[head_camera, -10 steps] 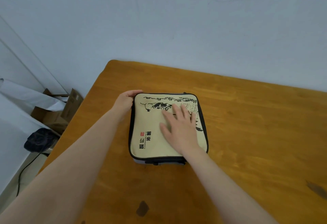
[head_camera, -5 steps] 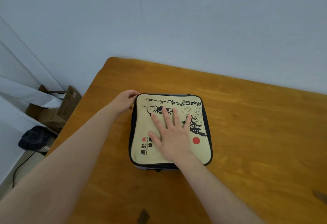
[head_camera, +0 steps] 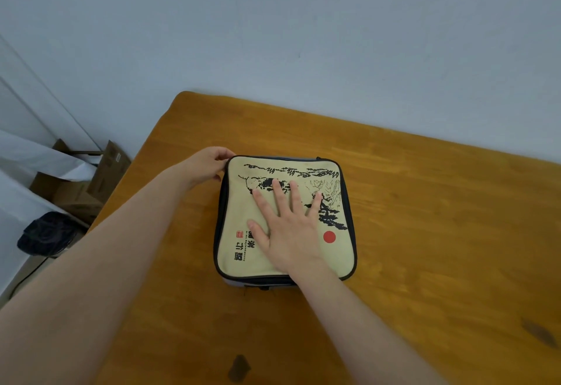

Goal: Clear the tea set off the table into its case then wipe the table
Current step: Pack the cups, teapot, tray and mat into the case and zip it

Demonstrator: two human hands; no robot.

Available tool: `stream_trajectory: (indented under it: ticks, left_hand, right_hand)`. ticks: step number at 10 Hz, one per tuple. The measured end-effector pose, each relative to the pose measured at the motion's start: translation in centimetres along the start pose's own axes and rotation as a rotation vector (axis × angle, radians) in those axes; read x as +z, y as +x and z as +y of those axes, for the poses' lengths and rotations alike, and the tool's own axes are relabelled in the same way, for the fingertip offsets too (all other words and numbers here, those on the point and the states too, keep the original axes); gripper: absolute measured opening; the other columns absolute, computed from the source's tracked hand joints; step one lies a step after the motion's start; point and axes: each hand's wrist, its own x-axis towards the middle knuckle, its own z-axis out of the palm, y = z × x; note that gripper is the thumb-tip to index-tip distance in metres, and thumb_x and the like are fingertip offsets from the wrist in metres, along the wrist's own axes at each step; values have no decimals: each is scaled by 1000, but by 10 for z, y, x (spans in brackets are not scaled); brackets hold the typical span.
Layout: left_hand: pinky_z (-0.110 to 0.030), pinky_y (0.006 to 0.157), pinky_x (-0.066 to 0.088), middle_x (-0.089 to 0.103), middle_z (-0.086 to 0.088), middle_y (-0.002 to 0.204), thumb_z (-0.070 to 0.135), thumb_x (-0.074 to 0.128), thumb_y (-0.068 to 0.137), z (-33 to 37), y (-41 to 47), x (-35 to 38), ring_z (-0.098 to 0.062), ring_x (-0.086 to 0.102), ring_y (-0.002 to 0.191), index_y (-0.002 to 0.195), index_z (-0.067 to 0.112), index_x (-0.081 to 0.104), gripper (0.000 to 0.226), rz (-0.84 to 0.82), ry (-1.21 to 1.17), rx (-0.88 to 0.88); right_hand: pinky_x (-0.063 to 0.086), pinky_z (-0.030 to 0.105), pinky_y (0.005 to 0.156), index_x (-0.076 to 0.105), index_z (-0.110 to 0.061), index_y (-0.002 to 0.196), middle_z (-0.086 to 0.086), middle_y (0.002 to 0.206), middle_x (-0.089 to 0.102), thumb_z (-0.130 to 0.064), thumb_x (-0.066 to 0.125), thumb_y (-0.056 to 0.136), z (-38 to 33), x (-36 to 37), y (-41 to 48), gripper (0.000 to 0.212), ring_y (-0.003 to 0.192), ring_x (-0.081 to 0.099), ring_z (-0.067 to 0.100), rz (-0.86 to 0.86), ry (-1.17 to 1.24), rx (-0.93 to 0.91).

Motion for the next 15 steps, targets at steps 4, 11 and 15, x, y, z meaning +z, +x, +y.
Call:
stream_trajectory:
  ticks: [4,11,15]
  left_hand:
    - [-46,103,42,62,-12,126,23,44,102,1,5,-11,-31,54,121,123,14,57,26,-272,-164,-157]
    - [-27,76,52,69,-2,98,18,53,98,-5,-2,5,-15,62,90,95,18,63,11,93,-81,120]
    - [-32,69,52,65,7,85,18,58,93,-36,-79,20,-11,59,78,97,19,68,10,486,450,332]
  right_hand:
    - [-14,67,108,-4,-43,151,0,162,-4,-68,2,94,-1,1,0,63,148,-10,32,5,-3,11]
    - [-13,67,108,-6,-42,151,1,162,-5,-67,2,94,-1,2,2,63,148,-11,31,-1,-2,10]
    - [-11,67,109,-8,-43,151,1,162,-7,-67,1,93,-2,4,2,63,148,-11,31,-6,-3,20]
